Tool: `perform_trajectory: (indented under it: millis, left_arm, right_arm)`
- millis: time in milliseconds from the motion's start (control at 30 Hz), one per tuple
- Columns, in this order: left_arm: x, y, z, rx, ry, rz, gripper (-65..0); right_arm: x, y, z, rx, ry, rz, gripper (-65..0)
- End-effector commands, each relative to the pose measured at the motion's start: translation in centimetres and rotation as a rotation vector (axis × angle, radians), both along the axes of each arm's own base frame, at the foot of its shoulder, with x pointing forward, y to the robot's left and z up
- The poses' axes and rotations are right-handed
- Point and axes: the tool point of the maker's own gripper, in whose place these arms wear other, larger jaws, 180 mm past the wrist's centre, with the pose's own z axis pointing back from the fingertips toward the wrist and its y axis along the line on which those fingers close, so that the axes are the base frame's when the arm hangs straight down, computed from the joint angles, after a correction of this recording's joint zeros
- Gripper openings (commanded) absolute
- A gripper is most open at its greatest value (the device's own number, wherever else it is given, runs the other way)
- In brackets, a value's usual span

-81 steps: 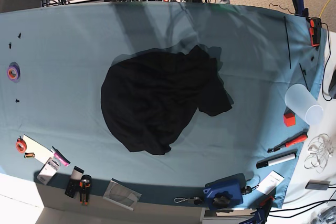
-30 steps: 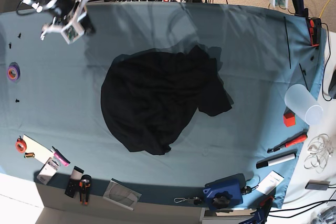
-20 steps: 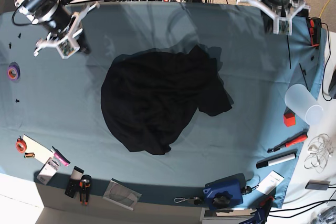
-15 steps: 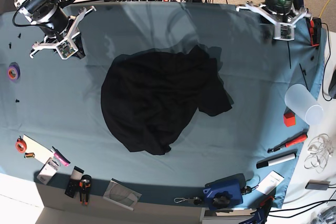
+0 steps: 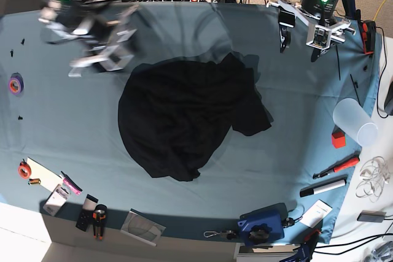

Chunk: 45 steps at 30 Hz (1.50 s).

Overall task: Layout the t-shirt on the table in an organized manner, then fold the t-shirt properly
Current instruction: 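Lower the right gripper onto the black t-shirt and pinch the fabric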

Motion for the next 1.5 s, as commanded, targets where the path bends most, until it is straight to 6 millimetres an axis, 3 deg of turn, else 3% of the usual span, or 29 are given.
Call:
perform_trajectory:
  millis: [0, 333, 600, 767, 833, 933, 967, 1067, 1200, 1467]
  left_arm:
    - [0.1, -0.1, 0.9, -0.009, -0.034, -0.001, -23.8]
    - [0.1, -0.5, 0.9, -0.044, -0.034, 0.036, -23.8]
    - [0.1, -0.7, 0.9, -0.075, -0.034, 0.071, -23.8]
    - [0.1, -0.8, 0.9, -0.08, -0.035, 0.077, -23.8]
    - [0.1, -0.8, 0.9, -0.08, -0.035, 0.076, -23.8]
    - [0.1, -0.8, 0.9, -0.08, -0.035, 0.076, -23.8]
    - [0.1, -0.8, 0.9, -0.08, -0.034, 0.076, -23.8]
    - [0.1, -0.8, 0.9, -0.08, -0.034, 0.076, -23.8]
    - [0.1, -0.8, 0.9, -0.08, -0.034, 0.076, -23.8]
    - [0.1, -0.8, 0.9, -0.08, -0.034, 0.076, -23.8]
  right_arm:
    - [0.8, 0.6, 0.5, -0.005, -0.045, 0.031, -37.1]
    - [3.0, 8.0, -0.8, -0.067, -0.195, 0.25, -37.1]
    - [6.1, 11.4, -4.9, -0.093, -0.161, 0.252, -37.1]
    - [7.1, 14.3, -3.8, -0.046, -0.193, 0.278, -37.6]
    - [7.3, 14.9, -3.4, -0.03, -0.2, 0.275, -44.7]
    - [7.8, 15.2, -2.9, -0.014, -0.212, 0.238, -62.1]
    - [8.0, 15.0, -2.8, -0.014, -0.218, 0.218, -65.0]
    - [8.9, 13.8, -2.7, -0.073, -0.24, 0.162, -65.0]
    - [10.1, 12.4, 0.5, -0.092, -0.337, 0.069, -65.0]
    - [11.3, 8.7, 11.7, 0.04, -0.571, -0.113, -65.0]
